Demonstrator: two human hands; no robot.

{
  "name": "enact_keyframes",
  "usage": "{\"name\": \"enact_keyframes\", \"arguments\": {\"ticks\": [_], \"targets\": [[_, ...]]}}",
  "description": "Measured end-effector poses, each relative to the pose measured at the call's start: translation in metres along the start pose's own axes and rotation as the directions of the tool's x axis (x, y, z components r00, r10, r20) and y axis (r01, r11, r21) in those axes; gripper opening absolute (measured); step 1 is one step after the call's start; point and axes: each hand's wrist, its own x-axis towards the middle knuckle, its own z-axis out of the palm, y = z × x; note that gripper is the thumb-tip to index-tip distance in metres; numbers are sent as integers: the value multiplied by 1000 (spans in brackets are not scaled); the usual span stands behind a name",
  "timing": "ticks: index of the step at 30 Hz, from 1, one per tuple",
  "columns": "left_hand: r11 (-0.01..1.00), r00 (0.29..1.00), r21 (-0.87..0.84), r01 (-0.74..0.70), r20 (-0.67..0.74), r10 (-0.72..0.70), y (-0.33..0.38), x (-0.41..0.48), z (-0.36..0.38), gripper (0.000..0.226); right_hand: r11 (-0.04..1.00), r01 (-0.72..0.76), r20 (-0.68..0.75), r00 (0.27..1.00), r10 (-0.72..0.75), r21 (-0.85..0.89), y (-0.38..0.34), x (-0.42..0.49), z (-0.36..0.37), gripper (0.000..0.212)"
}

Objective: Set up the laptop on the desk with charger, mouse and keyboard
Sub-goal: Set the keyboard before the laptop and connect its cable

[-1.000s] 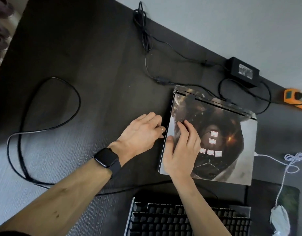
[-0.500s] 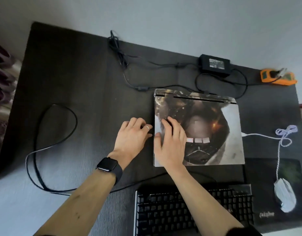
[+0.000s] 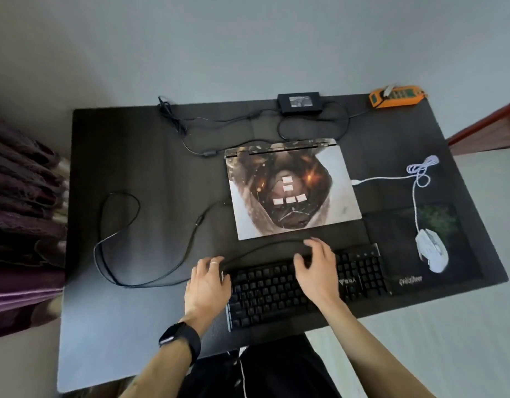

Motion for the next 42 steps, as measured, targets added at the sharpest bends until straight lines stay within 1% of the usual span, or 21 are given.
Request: {"name": "enact_keyframes", "arguments": {"ticks": [2,4,6,8,10,13,16,18,21,24,26,28,30,32,34,37,40,42], "targets": [[988,990,-78,132,62,-127,0,-15,9,49,984,-176,-28,984,176,-7,44,-17,-12,47],[954,963,-155,257,129,-238,2,-27,21,51,948,-316,-49,948,314,-45,85,-31,-25,56],[915,937,-224,336,174,-302,3,-34,32,52,911,-402,-55,915,399,-95,117,-37,-37,68],[887,922,-259,382,175,-346,10,-41,43,54,887,-446,-16,894,447,-117,145,-39,-50,80],[869,910,-269,414,153,-386,18,-49,51,58,888,-451,67,887,457,-91,170,-35,-58,88],[828,888,-319,461,158,-433,25,-58,59,68,918,-393,159,904,397,-53,189,-33,-62,94],[759,867,-419,498,211,-452,17,-59,67,85,931,-362,154,918,366,-53,194,-37,-62,93],[737,862,-448,505,228,-452,7,-53,77,95,936,-350,144,925,352,-39,196,-39,-65,93],[754,866,-427,499,218,-449,-24,-36,98,95,945,-326,167,931,325,-24,200,-42,-69,92],[809,874,-333,485,199,-443,2,-50,88,95,951,-310,191,932,307,-11,205,-46,-73,92],[840,879,-260,476,171,-445,27,-65,78,80,950,-313,207,930,303,16,207,-46,-75,92],[872,895,-202,445,111,-431,43,-73,74,67,947,-317,215,930,299,56,208,-49,-78,87],[895,909,-163,416,67,-411,53,-78,73,71,944,-314,200,936,290,101,205,-57,-83,79],[922,932,-133,363,43,-360,66,-81,70,75,954,-276,162,953,256,115,203,-66,-87,69],[959,963,-91,268,37,-266,79,-88,66,72,963,-238,113,968,224,129,197,-82,-93,61],[995,995,-34,89,39,-88,98,-93,64,65,973,-176,46,984,171,148,189,-106,-99,51],[994,992,-9,-108,61,109,127,-99,66,61,972,-137,-51,987,149,193,182,-133,-109,44],[968,966,16,-250,69,248,153,-111,73,60,968,-131,-124,979,160,212,186,-154,-121,41]]}}
